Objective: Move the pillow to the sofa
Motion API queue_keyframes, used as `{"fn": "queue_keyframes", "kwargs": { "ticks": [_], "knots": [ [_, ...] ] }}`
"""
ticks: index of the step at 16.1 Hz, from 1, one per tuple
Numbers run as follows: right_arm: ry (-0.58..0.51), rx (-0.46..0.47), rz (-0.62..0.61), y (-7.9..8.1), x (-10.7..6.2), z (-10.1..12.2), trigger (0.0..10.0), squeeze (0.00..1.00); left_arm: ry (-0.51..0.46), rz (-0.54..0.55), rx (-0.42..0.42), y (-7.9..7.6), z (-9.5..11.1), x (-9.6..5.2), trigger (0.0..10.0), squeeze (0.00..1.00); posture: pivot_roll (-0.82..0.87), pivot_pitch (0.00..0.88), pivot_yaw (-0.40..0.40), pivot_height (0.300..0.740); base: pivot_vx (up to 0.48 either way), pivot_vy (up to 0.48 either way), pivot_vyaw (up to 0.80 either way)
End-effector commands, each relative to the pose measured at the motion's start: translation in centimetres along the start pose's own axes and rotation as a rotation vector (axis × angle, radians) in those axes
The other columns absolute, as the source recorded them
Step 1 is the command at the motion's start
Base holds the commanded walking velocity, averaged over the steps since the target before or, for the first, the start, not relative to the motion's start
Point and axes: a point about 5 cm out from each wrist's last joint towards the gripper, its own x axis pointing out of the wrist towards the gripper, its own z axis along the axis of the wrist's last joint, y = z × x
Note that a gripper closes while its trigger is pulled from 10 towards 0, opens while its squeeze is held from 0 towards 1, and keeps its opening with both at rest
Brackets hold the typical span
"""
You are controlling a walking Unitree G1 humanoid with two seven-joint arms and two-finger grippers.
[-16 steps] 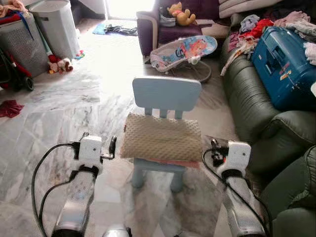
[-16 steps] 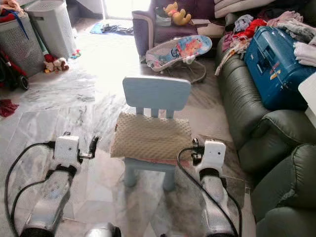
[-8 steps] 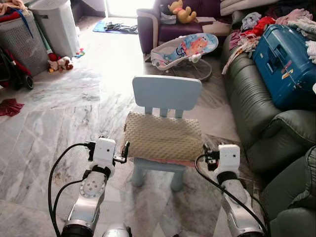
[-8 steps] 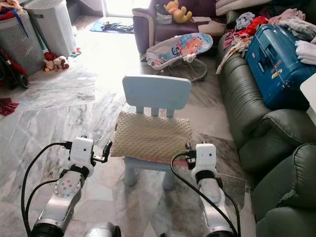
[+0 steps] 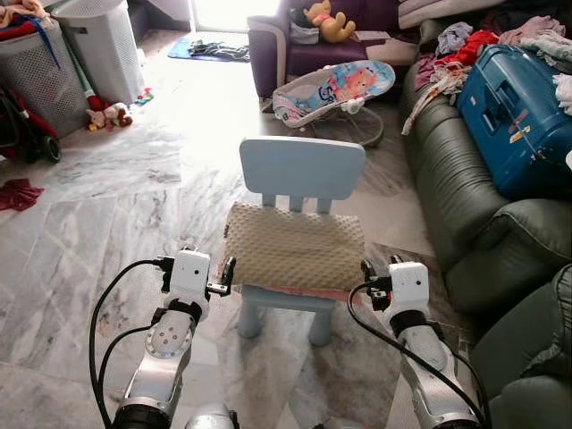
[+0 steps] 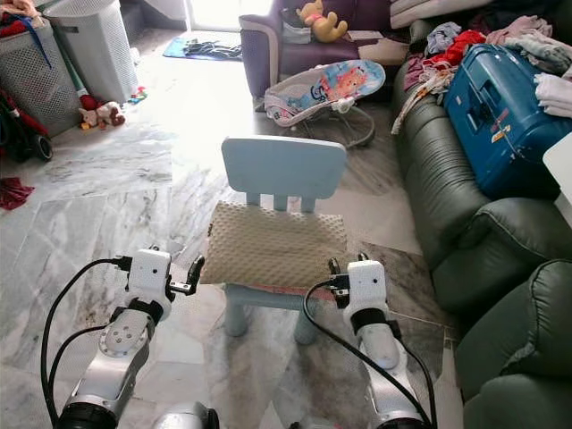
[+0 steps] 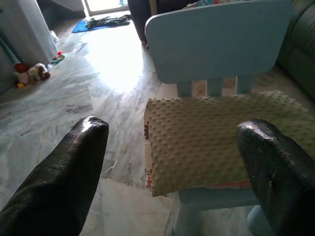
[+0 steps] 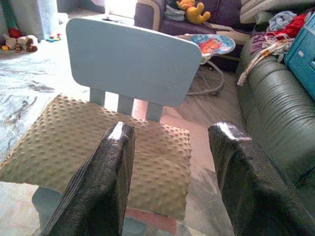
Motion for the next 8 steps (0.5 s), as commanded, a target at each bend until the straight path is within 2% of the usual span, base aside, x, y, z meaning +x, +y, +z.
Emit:
{"fn": "queue_keyframes", "kwargs": {
  "ticks": [1,8],
  "knots": [
    [0.005,0.006,-0.003,-0.08,0.09,-0.14,10.0,0.0,0.002,-0.001,-0.003,0.14,0.03,0.24,10.0,0.0,-0.02,0.0,-0.014,0.74,0.0,0.0,0.0],
    [-0.002,0.005,-0.009,-0.3,0.31,-0.07,10.0,0.0,-0.009,0.006,-0.017,0.09,0.28,0.55,10.0,0.0,-0.02,0.0,-0.013,0.74,0.362,0.0,0.0]
  ]
}}
